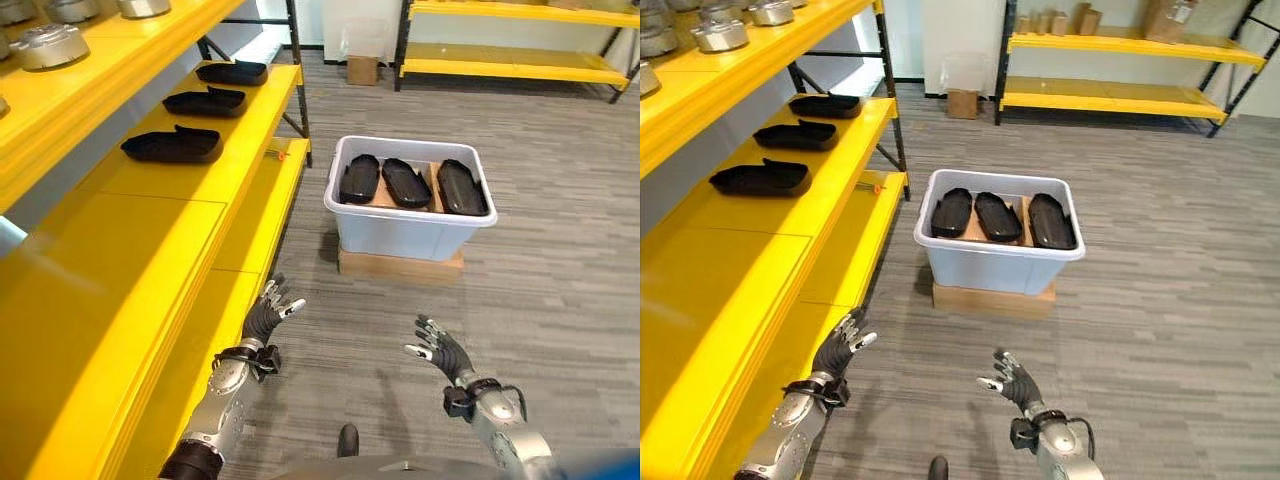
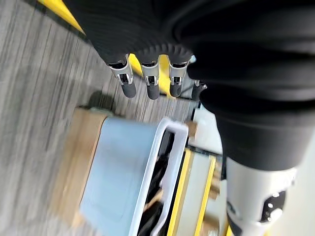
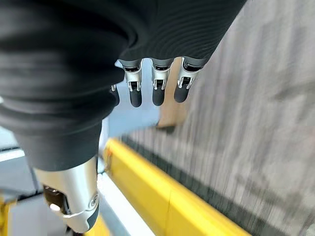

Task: Move parts from the plastic box to the shelf.

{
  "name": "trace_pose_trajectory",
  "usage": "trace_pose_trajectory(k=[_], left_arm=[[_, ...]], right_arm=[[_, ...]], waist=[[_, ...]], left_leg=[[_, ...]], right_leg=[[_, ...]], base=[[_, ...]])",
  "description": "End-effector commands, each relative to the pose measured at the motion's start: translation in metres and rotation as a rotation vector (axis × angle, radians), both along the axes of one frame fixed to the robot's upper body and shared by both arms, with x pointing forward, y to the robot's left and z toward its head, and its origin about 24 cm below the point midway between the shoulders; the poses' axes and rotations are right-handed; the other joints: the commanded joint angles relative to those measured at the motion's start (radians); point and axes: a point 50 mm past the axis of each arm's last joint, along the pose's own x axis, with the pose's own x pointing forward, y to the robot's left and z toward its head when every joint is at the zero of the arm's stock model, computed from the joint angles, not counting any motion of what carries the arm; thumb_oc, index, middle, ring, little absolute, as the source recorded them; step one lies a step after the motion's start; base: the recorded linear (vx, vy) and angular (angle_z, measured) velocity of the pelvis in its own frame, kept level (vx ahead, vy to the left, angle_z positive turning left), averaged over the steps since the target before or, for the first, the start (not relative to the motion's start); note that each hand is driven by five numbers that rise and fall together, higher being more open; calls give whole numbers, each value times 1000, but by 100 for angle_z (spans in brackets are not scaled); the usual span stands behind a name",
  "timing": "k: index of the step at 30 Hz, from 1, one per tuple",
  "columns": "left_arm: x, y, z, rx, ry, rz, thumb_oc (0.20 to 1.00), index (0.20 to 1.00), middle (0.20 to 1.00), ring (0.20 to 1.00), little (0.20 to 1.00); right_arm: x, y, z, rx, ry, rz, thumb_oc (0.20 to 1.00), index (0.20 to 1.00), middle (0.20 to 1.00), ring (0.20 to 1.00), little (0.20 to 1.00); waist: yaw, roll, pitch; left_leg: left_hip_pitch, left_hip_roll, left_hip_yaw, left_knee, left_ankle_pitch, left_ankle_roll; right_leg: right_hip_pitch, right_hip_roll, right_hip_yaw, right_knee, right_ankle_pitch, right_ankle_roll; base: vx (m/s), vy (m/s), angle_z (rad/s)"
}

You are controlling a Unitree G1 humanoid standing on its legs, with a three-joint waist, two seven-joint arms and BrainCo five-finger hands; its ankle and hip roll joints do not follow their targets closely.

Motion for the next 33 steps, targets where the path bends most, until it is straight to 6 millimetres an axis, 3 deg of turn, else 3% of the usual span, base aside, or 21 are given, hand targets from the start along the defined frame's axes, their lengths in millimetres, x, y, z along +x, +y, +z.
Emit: trace_pose_trajectory(k=[1, 4, 5, 6, 8, 9, 11, 12, 14, 16, 18, 19, 21, 22, 25, 27, 29, 30, 32, 33], left_arm=[[-9, 13, 7, 43, -42, 31, 1000, 1000, 1000, 1000, 1000], [-5, 12, 10, 69, -53, 12, 1000, 1000, 1000, 1000, 1000], [-4, 12, 10, 83, -54, 9, 1000, 1000, 1000, 1000, 1000], [-4, 13, 10, 86, -53, 8, 1000, 1000, 1000, 1000, 1000], [-5, 13, 9, 76, -49, 13, 1000, 1000, 1000, 1000, 1000], [-5, 15, 8, 70, -46, 19, 1000, 1000, 1000, 1000, 1000], [-6, 15, 6, 59, -37, 28, 1000, 1000, 1000, 1000, 1000], [-7, 15, 5, 62, -33, 32, 1000, 1000, 1000, 1000, 1000], [-10, 16, 2, 68, -21, 33, 1000, 1000, 1000, 1000, 1000], [-12, 14, -3, 66, -9, 26, 1000, 1000, 1000, 1000, 1000], [-8, 11, -1, 39, -15, 36, 1000, 1000, 1000, 1000, 1000], [-8, 11, -1, 39, -15, 36, 1000, 1000, 1000, 1000, 1000], [-5, 7, -2, 20, -14, 34, 1000, 1000, 1000, 1000, 1000], [-5, 7, -2, 20, -14, 35, 1000, 1000, 1000, 1000, 1000], [-2, 3, -2, -20, -11, 46, 1000, 1000, 1000, 1000, 1000], [-3, 2, -2, -32, -12, 44, 1000, 1000, 1000, 1000, 1000], [-7, 4, -3, -30, -3, 46, 1000, 1000, 1000, 1000, 1000], [-8, 4, -3, -35, -3, 46, 1000, 1000, 1000, 1000, 1000], [-12, 6, -3, -37, 2, 49, 1000, 1000, 1000, 1000, 1000], [-13, 7, -3, -39, 4, 56, 1000, 1000, 1000, 1000, 1000]], right_arm=[[16, 5, 20, 17, -117, 38, 1000, 1000, 1000, 1000, 1000], [17, 8, 25, 35, -135, 50, 1000, 1000, 1000, 1000, 1000], [16, 11, 25, 43, -136, 58, 1000, 1000, 1000, 1000, 1000], [16, 12, 24, 41, -133, 57, 1000, 1000, 1000, 1000, 1000], [16, 14, 26, 52, -138, 55, 1000, 1000, 1000, 1000, 1000], [19, 14, 25, 54, -137, 52, 1000, 1000, 1000, 1000, 1000], [20, 15, 25, 49, -137, 57, 1000, 1000, 1000, 1000, 1000], [21, 16, 25, 23, -139, 72, 1000, 1000, 1000, 1000, 1000], [21, 16, 26, 8, -144, 86, 1000, 1000, 1000, 1000, 1000], [19, 14, 24, 4, -135, 89, 1000, 1000, 1000, 1000, 1000], [24, 8, 32, 6, -168, 72, 1000, 1000, 1000, 1000, 1000], [24, 8, 32, 5, -168, 72, 1000, 1000, 1000, 1000, 1000], [25, 2, 31, 2, -163, 41, 1000, 1000, 1000, 1000, 1000], [25, 2, 31, 2, -163, 41, 1000, 1000, 1000, 1000, 1000], [20, -11, 29, -11, -148, 3, 1000, 1000, 1000, 1000, 1000], [16, -18, 26, -29, -135, -8, 1000, 1000, 1000, 1000, 1000], [13, -23, 25, -44, -126, -13, 1000, 1000, 1000, 1000, 1000], [12, -25, 24, -49, -124, -16, 1000, 1000, 1000, 1000, 1000], [11, -31, 24, -67, -117, -27, 1000, 1000, 1000, 1000, 1000], [11, -33, 25, -72, -124, -34, 1000, 1000, 1000, 1000, 1000]], waist=[[22, -8, -2], [0, 10, 38], [-11, 27, 58], [-11, 35, 61], [-11, 52, 65], [-6, 57, 64], [-8, 54, 65], [-12, 53, 67], [-15, 44, 66], [-10, 22, 45], [-21, 27, 19], [-22, 28, 19], [-35, 40, 12], [-37, 41, 12], [-46, 42, 9], [-42, 37, 14], [-29, 18, 31], [-23, 8, 44], [1, -19, 79], [7, -25, 86]], left_leg=[[-94, 102, 83, 112, -110, -76], [-64, 102, 66, 136, -131, -55], [-37, 106, 55, 138, -142, -50], [-25, 108, 55, 138, -148, -48], [0, 118, 51, 133, -159, -55], [18, 127, 50, 126, -176, -71], [53, 131, 46, 107, -194, -86], [93, 136, 42, 83, -210, -100], [135, 140, 44, 63, -229, -113], [152, 149, 41, 60, -248, -125], [155, 210, 29, 84, -264, -162], [155, 211, 28, 84, -265, -163], [147, 271, 9, 111, -239, -193], [147, 272, 8, 110, -239, -194], [103, 328, -6, 211, -134, -238], [78, 330, -20, 294, -91, -242], [2, 321, -34, 478, -15, -231], [-43, 300, -48, 561, -3, -221], [-147, 241, -37, 666, -21, -197], [-181, 240, -5, 611, -53, -194]], right_leg=[[44, 36, 4, 82, 206, -17], [-49, 58, 7, 304, 299, -5], [-110, 69, -9, 394, 283, -18], [-132, 53, -26, 388, 280, -28], [-170, 17, -53, 308, 239, -55], [-182, -29, -75, 134, 229, -60], [-168, -61, -80, -72, 297, -35], [-198, -108, -83, -215, 373, 0], [-192, -106, -89, -261, 401, 22], [-151, -100, -119, -267, 416, 19], [-146, -62, -133, -202, 374, -5], [-146, -61, -135, -201, 373, -5], [-139, -22, -155, -155, 309, -39], [-139, -21, -157, -154, 308, -40], [-105, 34, -176, -147, 247, -89], [-88, 54, -172, -143, 227, -111], [-52, 71, -159, -148, 206, -144], [-36, 71, -159, -155, 204, -153], [5, 60, -161, -170, 193, -162], [18, 53, -164, -178, 191, -155]], base=[[4, 66, 15], [19, 83, 20], [93, 80, 34], [133, 61, 18], [171, -47, -27], [230, -150, -33], [279, -205, -31], [304, -208, -26], [282, -213, -9], [326, -299, 23], [312, -338, 66], [221, -294, 79], [189, -280, 38], [186, -274, 20], [259, -300, 24], [179, -188, -7], [132, -190, -10], [92, -171, -9], [126, -137, -12], [180, -55, 3]])
